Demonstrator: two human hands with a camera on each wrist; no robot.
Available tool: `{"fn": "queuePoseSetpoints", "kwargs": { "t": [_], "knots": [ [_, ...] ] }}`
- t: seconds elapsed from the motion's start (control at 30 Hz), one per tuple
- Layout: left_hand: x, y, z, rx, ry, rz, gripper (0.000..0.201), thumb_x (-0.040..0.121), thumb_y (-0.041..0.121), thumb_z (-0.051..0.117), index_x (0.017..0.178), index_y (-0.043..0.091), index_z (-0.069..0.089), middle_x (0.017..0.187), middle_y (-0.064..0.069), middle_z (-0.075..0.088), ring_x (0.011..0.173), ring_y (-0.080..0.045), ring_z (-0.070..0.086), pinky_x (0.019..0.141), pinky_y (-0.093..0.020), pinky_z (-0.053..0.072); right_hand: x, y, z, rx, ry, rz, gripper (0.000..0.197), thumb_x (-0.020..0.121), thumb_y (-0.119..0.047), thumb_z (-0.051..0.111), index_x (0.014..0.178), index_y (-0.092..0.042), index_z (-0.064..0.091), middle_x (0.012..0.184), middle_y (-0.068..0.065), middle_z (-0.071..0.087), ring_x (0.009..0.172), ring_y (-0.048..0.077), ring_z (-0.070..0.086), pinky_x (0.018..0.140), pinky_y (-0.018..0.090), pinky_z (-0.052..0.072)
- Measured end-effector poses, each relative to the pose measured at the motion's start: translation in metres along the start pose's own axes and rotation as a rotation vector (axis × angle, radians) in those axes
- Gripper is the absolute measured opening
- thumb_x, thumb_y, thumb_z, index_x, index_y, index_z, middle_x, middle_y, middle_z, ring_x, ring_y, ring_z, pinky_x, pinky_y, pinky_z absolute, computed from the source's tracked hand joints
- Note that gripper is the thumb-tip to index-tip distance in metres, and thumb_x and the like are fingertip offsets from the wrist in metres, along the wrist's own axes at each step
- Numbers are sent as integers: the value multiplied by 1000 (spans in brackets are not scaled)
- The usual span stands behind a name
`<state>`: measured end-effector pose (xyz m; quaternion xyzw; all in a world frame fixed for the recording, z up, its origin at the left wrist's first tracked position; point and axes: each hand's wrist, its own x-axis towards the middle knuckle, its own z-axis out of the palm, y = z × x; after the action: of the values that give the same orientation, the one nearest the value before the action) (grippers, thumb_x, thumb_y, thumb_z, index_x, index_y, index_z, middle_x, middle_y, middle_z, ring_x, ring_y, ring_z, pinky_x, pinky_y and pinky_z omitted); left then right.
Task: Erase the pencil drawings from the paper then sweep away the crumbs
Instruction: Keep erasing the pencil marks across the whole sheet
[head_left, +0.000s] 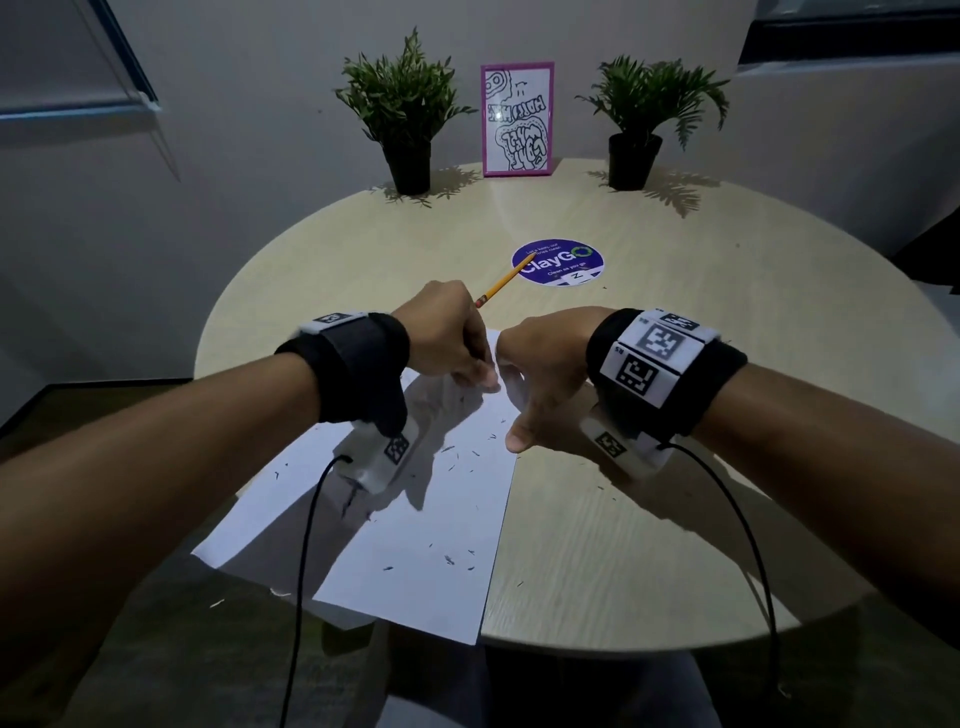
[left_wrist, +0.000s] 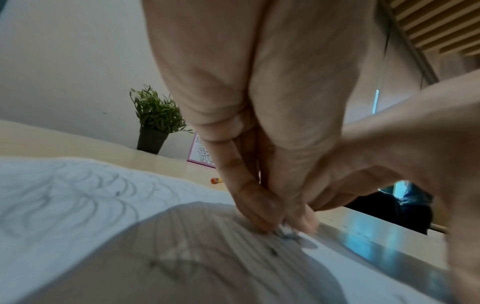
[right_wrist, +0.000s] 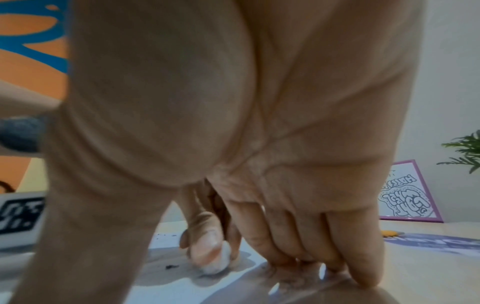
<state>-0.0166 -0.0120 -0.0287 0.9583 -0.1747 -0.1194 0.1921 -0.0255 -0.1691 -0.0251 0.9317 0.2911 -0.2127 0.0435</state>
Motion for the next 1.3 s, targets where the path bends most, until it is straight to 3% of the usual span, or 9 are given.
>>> {"fn": "queuePoseSetpoints", "kwargs": {
  "t": [0.2,0.37,0.5,0.77,0.87,1.0,1.1,1.2,1.3],
  "knots": [
    [-18,5,13,-30,-57,71,12,73,24,88,81,19,81,69,9,75,67,2,68,60,-5,43,5,5,11,33,118,20,56,57,-68,84,72,-33,43,75,-15,60,74,12,63,74,36,56],
    [-13,-6,1,-83,-2,47,9,79,19,84,86,17,79,70,9,75,69,-1,70,76,-19,54,5,4,9,21,102,34,59,57,-73,81,74,-31,43,78,-11,61,75,12,63,77,38,57],
    [-15,-3,1,6,-32,82,10,77,22,85,81,23,76,64,16,69,61,6,62,63,-9,47,5,3,6,15,45,23,55,65,-64,83,73,-31,40,81,-9,61,78,14,61,81,37,56],
    [-5,0,1,142,83,50,10,83,18,77,91,14,79,85,4,74,82,-12,66,63,-11,41,4,3,2,8,11,22,55,67,-62,83,72,-31,38,81,-11,56,76,12,57,80,35,53],
    [-13,6,7,199,47,105,4,84,16,72,82,14,75,73,5,68,74,-15,62,55,-6,34,7,5,3,19,5,-8,52,69,-59,83,79,-28,42,83,-13,55,79,13,57,78,33,47],
    [-29,9,13,233,9,159,8,83,16,68,81,11,74,75,1,71,72,-17,61,64,-18,45,11,7,12,25,132,18,53,54,-73,82,76,-41,45,74,-18,57,75,12,61,72,35,53],
    [-23,8,7,225,26,109,8,85,19,69,83,14,75,78,3,71,73,-13,59,56,-6,36,14,9,16,28,169,79,59,47,-79,79,70,-36,45,70,-17,58,67,8,60,68,35,55],
    [-12,3,1,183,80,37,10,87,19,70,87,11,77,83,-2,74,80,-18,63,64,-17,41,9,6,11,38,90,72,58,52,-74,82,75,-32,49,78,-16,60,73,9,60,72,35,55],
    [-22,9,7,226,43,92,10,85,15,67,82,10,75,77,-4,72,75,-22,62,56,-8,35,9,8,13,52,147,35,52,53,-73,82,77,-46,46,73,-17,58,69,7,59,67,34,53]
  ]
}}
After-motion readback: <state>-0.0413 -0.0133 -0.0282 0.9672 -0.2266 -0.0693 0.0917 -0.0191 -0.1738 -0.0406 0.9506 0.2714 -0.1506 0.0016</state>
